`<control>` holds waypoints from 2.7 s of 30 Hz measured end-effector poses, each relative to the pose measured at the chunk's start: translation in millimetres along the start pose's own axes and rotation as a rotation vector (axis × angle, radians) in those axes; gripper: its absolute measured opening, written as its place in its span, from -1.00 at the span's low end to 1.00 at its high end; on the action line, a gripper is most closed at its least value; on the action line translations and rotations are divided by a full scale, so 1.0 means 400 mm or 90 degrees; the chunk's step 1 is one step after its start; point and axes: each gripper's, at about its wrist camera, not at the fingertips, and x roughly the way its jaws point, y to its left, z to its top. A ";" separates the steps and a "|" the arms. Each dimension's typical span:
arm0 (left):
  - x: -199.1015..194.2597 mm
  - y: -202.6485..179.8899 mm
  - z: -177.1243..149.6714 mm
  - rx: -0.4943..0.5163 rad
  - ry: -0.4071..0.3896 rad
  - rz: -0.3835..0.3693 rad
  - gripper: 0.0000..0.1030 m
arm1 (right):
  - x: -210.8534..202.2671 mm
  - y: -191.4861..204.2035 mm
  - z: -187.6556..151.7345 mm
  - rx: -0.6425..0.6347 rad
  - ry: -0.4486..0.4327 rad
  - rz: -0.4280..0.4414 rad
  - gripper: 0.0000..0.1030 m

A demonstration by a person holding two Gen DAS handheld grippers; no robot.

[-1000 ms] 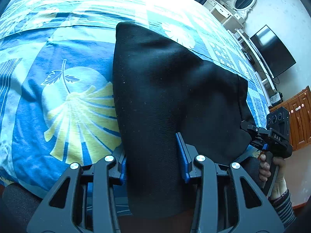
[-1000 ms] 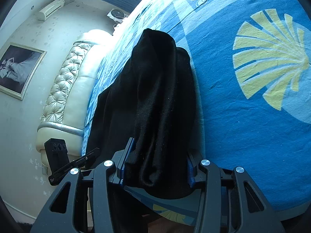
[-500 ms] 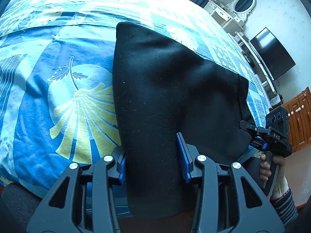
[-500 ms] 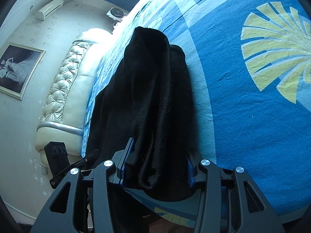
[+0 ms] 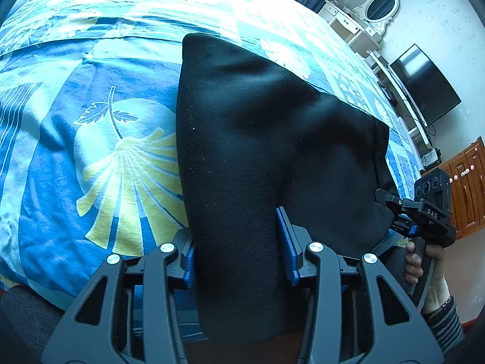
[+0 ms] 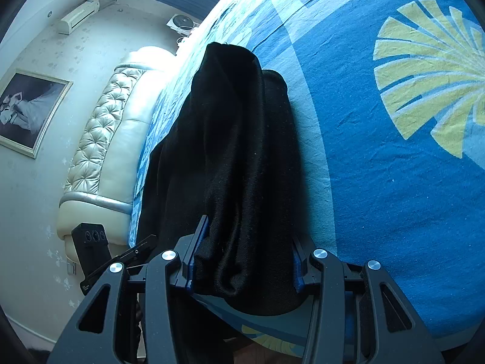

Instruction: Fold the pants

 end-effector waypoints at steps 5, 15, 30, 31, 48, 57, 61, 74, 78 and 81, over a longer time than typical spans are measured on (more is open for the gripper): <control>0.001 0.002 0.000 -0.001 0.000 -0.002 -0.16 | 0.000 0.000 0.000 0.001 -0.001 -0.001 -0.12; -0.010 0.034 -0.001 -0.018 -0.011 -0.045 0.25 | -0.008 0.003 0.003 0.010 -0.010 0.020 0.10; 0.036 0.139 0.169 -0.053 -0.035 -0.164 0.52 | -0.018 -0.009 0.146 0.016 -0.044 0.039 0.48; 0.056 0.148 0.187 -0.066 -0.025 -0.179 0.52 | -0.004 -0.006 0.162 0.014 -0.043 0.038 0.48; 0.166 0.140 0.283 -0.062 0.035 -0.145 -0.42 | 0.089 0.012 0.230 -0.004 -0.020 0.042 -0.21; 0.125 0.098 0.358 0.030 -0.028 -0.035 -0.51 | 0.123 0.053 0.306 -0.024 -0.038 0.065 -0.27; 0.135 0.143 0.443 0.015 -0.036 -0.024 -0.51 | 0.171 0.089 0.374 -0.034 -0.048 0.074 -0.27; 0.199 0.263 0.519 -0.023 -0.071 -0.043 -0.47 | 0.316 0.039 0.492 0.018 -0.030 0.081 -0.28; 0.206 0.278 0.513 -0.039 -0.081 -0.063 -0.44 | 0.320 0.041 0.490 0.013 -0.030 0.082 -0.28; 0.208 0.279 0.510 -0.038 -0.086 -0.067 -0.43 | 0.321 0.033 0.488 0.011 -0.032 0.088 -0.29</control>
